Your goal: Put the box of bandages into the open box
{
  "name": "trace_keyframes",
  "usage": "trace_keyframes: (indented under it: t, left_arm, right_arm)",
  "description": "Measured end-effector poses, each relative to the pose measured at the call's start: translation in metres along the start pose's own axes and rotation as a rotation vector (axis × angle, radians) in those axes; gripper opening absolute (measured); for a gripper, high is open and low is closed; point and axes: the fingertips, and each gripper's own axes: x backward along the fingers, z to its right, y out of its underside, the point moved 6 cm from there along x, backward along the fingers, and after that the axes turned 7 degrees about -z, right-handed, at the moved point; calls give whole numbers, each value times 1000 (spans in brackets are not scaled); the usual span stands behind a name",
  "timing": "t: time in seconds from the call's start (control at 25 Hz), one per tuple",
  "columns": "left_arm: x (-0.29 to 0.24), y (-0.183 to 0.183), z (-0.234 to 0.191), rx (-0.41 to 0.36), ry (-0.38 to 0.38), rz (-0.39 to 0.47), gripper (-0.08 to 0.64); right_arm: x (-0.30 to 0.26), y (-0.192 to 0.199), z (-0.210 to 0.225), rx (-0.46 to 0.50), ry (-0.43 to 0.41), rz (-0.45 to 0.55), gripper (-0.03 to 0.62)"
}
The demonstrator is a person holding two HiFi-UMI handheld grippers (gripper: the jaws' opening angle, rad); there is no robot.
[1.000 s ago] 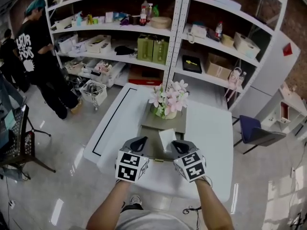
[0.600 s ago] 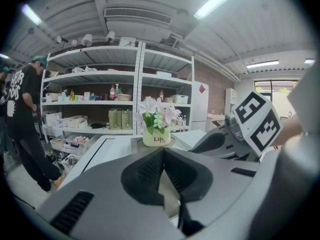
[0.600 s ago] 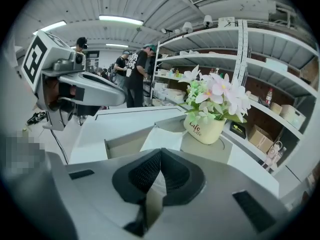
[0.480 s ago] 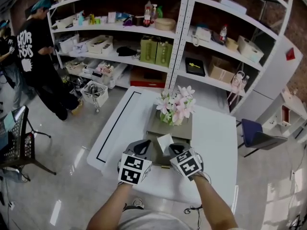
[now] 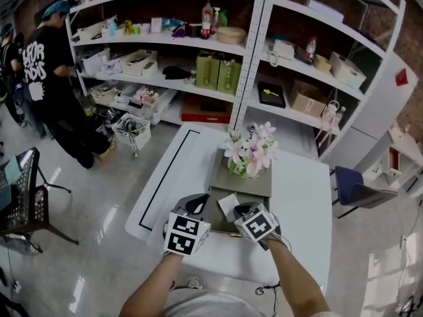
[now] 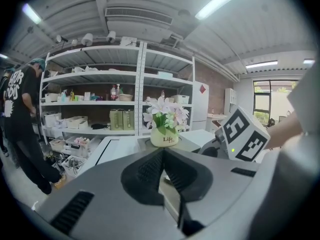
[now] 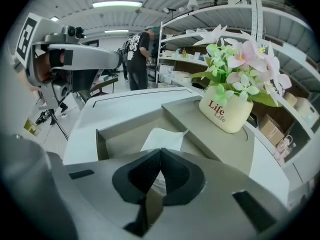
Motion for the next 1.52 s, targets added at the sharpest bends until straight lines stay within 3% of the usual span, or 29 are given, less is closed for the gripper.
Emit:
trace_keyframes:
  t: [0.28,0.64,1.24,1.52]
  left_arm:
    - [1,1,-7,-12,18,0,5]
    - [-2,0,-2,-17,37,-3,5]
    - [16,-5,42,-24,14,3,5]
    - [33,-6,61,-12,-23,10,5]
  right_arm:
    - [-12,6,-3,-14,3,-74,9]
    - [3,7,2,-66,32,-26,29]
    - [110,7,3,-190,94,256,18]
    - [155,25,-2,-240,124,364,6]
